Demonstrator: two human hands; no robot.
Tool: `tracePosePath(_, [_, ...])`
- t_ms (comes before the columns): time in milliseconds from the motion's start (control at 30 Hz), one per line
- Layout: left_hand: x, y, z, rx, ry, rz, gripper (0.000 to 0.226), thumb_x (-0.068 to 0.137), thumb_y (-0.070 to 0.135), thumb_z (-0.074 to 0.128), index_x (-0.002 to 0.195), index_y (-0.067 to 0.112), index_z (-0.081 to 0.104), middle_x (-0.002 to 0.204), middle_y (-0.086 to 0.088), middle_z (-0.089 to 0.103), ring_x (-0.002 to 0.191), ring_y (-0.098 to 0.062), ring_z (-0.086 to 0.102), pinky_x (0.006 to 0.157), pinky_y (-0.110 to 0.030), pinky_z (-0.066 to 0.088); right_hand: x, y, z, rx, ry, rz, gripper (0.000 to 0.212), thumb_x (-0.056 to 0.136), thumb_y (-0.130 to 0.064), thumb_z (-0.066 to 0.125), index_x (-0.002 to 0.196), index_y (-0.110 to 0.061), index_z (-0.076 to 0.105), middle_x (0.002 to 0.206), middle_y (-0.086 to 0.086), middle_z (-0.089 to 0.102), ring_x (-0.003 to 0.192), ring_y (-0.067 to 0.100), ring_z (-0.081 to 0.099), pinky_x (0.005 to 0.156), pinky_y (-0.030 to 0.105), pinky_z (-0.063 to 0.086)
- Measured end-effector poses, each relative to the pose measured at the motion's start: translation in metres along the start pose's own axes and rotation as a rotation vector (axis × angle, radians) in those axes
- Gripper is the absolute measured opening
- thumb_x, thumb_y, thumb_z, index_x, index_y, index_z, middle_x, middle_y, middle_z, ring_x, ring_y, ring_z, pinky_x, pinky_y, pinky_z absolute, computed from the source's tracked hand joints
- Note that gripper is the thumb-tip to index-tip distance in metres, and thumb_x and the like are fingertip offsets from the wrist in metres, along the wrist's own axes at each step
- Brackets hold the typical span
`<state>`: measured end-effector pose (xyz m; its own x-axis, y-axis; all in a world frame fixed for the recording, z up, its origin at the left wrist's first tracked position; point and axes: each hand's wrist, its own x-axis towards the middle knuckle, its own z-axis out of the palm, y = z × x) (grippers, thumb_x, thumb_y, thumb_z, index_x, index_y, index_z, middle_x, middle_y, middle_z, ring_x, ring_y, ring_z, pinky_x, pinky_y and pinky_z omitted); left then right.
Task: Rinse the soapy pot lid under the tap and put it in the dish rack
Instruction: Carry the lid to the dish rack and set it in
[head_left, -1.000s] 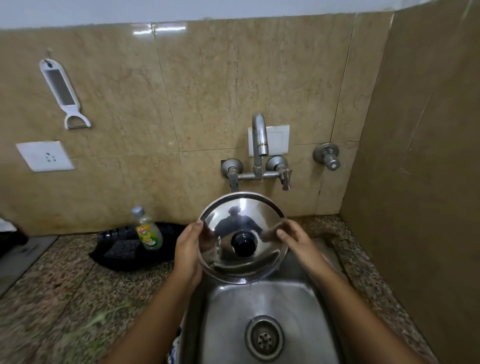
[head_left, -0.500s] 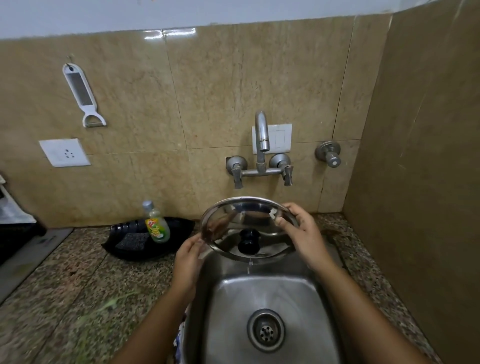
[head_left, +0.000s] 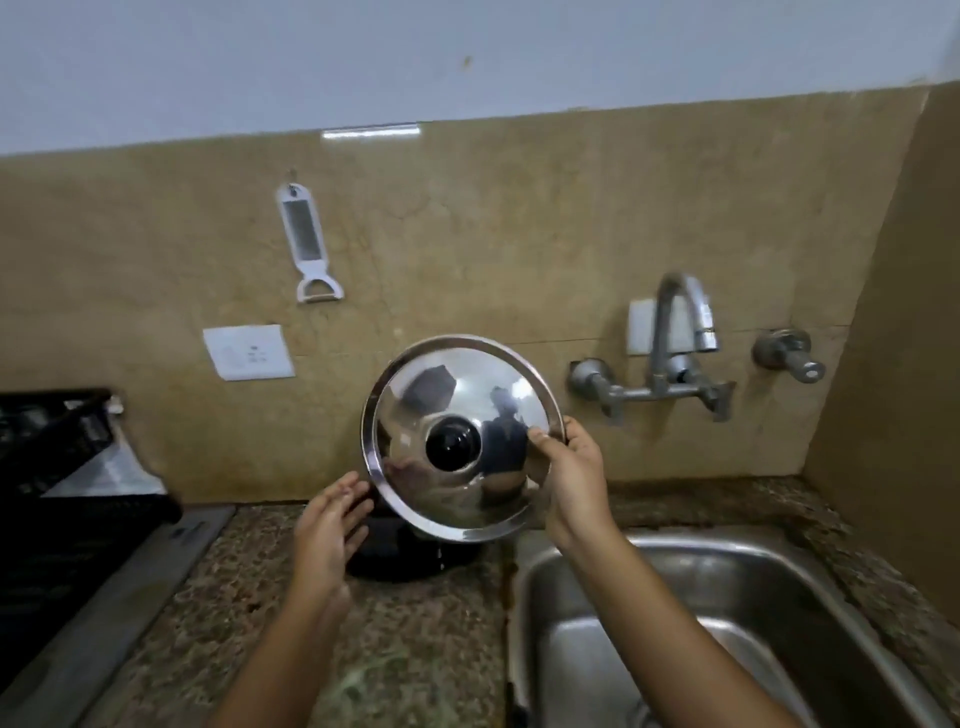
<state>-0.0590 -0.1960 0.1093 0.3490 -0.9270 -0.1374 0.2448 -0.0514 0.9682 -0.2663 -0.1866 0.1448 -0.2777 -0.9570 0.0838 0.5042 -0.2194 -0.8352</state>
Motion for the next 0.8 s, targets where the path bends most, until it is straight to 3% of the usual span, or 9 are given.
tracePosePath(133, [0.05, 0.055, -0.095, 0.041, 0.042, 0.073, 0.031, 0.099, 0.011, 0.04, 0.126, 0.007, 0.056, 0.108, -0.003, 0.065, 0.073, -0.004, 0.061, 0.063, -0.018, 0.042, -0.007, 0.043, 0.106, 0.099, 0.024, 0.044, 0.017, 0.091, 0.006, 0.048, 0.086, -0.009, 0.055, 0.07, 0.004, 0.063, 0.061, 0.013, 0.06, 0.055, 0.021, 0.051])
tracePosePath(233, [0.079, 0.096, -0.162, 0.112, 0.088, 0.151, 0.03, 0.1, 0.012, 0.039, 0.123, 0.009, 0.058, 0.111, -0.006, 0.063, 0.079, -0.006, 0.058, 0.065, -0.021, 0.037, -0.006, 0.075, 0.176, 0.091, 0.009, 0.063, 0.019, 0.091, 0.004, 0.048, 0.082, -0.012, 0.054, 0.068, 0.003, 0.062, 0.054, 0.009, 0.059, 0.049, 0.019, 0.05])
tracePosePath(467, [0.13, 0.195, -0.299, 0.286, 0.196, 0.287, 0.021, 0.097, 0.021, 0.045, 0.104, 0.022, 0.065, 0.102, 0.003, 0.067, 0.093, -0.014, 0.062, 0.074, -0.025, 0.044, 0.004, 0.148, 0.343, -0.029, -0.094, 0.046, 0.021, 0.091, -0.001, 0.051, 0.075, -0.015, 0.052, 0.068, 0.002, 0.056, 0.06, 0.013, 0.051, 0.05, 0.018, 0.044])
tracePosePath(600, [0.156, 0.216, -0.351, 0.325, 0.271, 0.291, 0.022, 0.097, 0.017, 0.044, 0.105, 0.015, 0.064, 0.101, -0.002, 0.066, 0.082, -0.013, 0.058, 0.067, -0.023, 0.04, 0.018, 0.186, 0.417, -0.049, -0.158, 0.072, 0.017, 0.09, -0.004, 0.054, 0.077, -0.015, 0.054, 0.076, 0.017, 0.057, 0.064, 0.023, 0.05, 0.054, 0.029, 0.039])
tracePosePath(800, [0.2, 0.227, -0.403, 0.364, 0.341, 0.245, 0.02, 0.097, 0.017, 0.044, 0.098, 0.017, 0.064, 0.101, -0.004, 0.066, 0.085, -0.015, 0.058, 0.063, -0.023, 0.038, 0.042, 0.228, 0.508, -0.07, -0.213, -0.004, 0.022, 0.09, -0.001, 0.053, 0.074, -0.016, 0.054, 0.07, 0.004, 0.054, 0.062, 0.013, 0.048, 0.057, 0.027, 0.04])
